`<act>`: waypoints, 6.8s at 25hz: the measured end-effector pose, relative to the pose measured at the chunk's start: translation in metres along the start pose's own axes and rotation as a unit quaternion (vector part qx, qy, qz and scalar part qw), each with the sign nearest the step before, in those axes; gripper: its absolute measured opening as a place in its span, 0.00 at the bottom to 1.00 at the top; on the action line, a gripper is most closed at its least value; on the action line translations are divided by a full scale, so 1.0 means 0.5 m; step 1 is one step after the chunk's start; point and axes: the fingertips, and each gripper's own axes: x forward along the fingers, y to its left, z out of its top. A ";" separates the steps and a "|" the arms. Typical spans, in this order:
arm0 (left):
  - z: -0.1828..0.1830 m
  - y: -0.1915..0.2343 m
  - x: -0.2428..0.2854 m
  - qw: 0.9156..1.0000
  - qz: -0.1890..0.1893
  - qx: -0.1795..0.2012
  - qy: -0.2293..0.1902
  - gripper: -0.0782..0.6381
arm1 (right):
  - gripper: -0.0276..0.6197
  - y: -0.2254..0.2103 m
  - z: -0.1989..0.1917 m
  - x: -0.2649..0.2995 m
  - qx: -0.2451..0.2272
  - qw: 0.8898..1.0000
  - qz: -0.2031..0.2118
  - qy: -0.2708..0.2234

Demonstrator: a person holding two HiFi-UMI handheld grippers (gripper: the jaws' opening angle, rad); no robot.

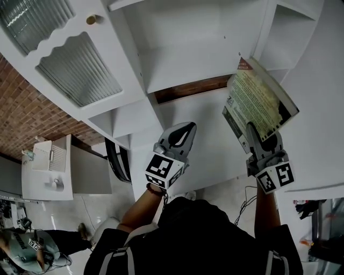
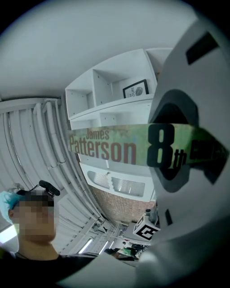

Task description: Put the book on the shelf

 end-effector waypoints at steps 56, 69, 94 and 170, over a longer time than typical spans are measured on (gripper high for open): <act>0.165 0.103 0.188 0.997 -0.002 0.051 -0.064 0.13 | 0.30 -0.116 0.076 0.388 -0.021 0.999 -0.023 -0.023; 0.167 0.142 0.247 0.997 -0.006 0.047 -0.062 0.13 | 0.30 -0.159 0.060 0.470 -0.027 0.999 -0.046 -0.008; 0.152 0.172 0.265 0.998 0.006 0.034 -0.054 0.13 | 0.30 -0.239 0.034 0.580 0.043 0.997 -0.064 -0.010; 0.078 -0.069 0.032 0.999 0.003 0.012 -0.053 0.13 | 0.10 -0.016 -0.015 0.021 -0.027 0.999 -0.028 0.016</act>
